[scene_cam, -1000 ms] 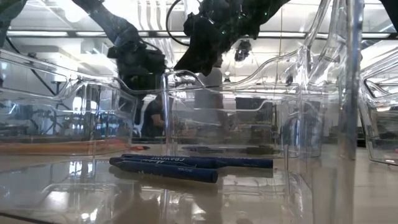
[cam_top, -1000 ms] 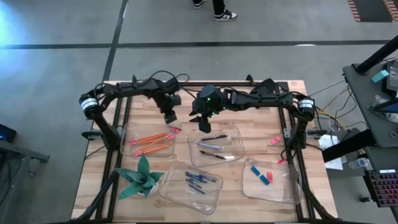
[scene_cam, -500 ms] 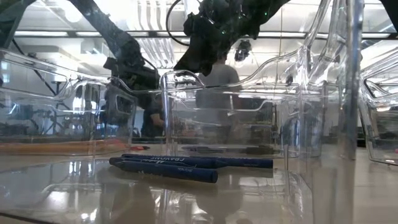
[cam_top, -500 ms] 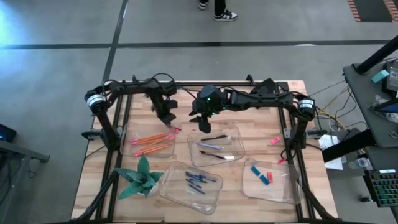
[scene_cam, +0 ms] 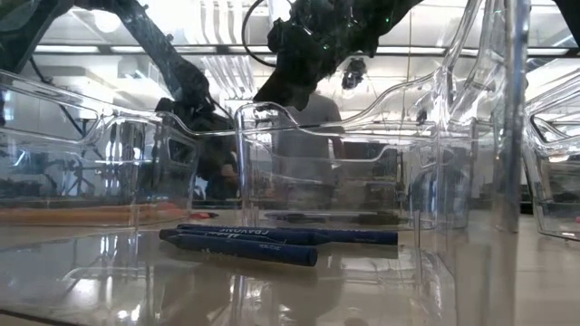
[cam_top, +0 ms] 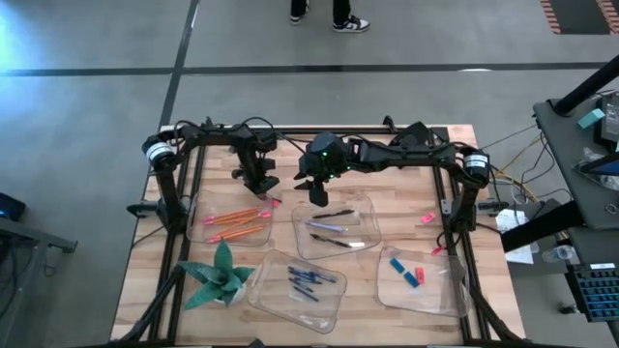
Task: Sort crayons/erasers/pens/pencils in bins
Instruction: Put the blue crayon into the bottom left transparent bin
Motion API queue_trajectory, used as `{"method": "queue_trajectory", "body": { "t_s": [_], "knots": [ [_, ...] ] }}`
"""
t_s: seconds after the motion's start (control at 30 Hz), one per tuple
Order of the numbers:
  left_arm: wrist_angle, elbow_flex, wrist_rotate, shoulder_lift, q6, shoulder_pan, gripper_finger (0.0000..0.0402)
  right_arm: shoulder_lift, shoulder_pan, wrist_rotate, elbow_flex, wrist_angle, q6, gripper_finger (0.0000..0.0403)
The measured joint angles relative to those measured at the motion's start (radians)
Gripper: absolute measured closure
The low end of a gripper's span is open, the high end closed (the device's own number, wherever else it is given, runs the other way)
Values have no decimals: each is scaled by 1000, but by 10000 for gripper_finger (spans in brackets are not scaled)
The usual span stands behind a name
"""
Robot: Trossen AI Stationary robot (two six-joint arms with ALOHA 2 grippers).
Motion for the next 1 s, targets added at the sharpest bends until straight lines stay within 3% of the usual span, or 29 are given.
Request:
{"method": "queue_trajectory", "body": {
  "t_s": [0.4, 0.67, 0.77, 1.0],
  "knots": [
    [49, 15, -37, 76, -48, 16, 345, 0, 0, 0, 0, 0, 0, 266],
    [96, 70, -153, 73, 75, 15, 345, 0, 0, 0, 0, 0, 0, 266],
    [113, 99, -195, 73, 167, 15, 345, 0, 0, 0, 0, 0, 0, 266],
    [98, 109, -208, 28, 582, 16, 345, 0, 0, 0, 0, 0, 0, 266]
  ]
}}
